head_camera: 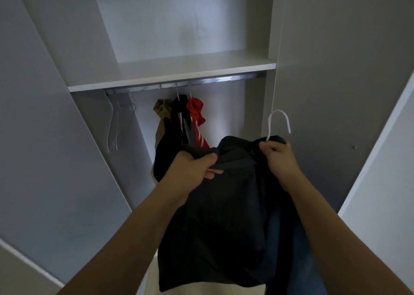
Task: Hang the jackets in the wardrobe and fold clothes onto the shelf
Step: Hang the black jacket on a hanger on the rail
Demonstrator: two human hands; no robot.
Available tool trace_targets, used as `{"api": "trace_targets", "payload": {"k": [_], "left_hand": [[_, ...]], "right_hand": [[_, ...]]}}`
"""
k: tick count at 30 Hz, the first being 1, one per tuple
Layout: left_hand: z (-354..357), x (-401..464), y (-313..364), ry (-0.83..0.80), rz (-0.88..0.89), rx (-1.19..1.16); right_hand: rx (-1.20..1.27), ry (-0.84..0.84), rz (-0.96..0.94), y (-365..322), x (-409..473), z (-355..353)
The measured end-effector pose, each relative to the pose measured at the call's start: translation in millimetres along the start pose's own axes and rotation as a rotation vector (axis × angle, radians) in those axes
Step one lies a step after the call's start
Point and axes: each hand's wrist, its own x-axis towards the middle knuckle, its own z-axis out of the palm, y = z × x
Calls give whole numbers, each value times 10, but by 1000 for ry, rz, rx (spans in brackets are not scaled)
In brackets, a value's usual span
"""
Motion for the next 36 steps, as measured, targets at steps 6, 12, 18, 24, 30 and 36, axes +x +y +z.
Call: {"api": "trace_targets", "payload": {"k": [6,12,18,24,30,36], "left_hand": [[-372,-59,18,324,153,1067],[254,46,334,429,589,1297],[515,212,429,-13,548,897],[42,19,459,-200,448,1092],[450,265,582,-61,427,1060],[325,245,531,-85,544,843]], "right_hand": [[-43,-18,-103,-225,69,-6],[-59,-38,-203,-613,115,-33],[-151,57,-180,-784,221,-96],[-116,128,-118,-745,317,-194],[-107,-46,-185,-843,213,78],[-148,-98,-167,-803,271,8]]}}
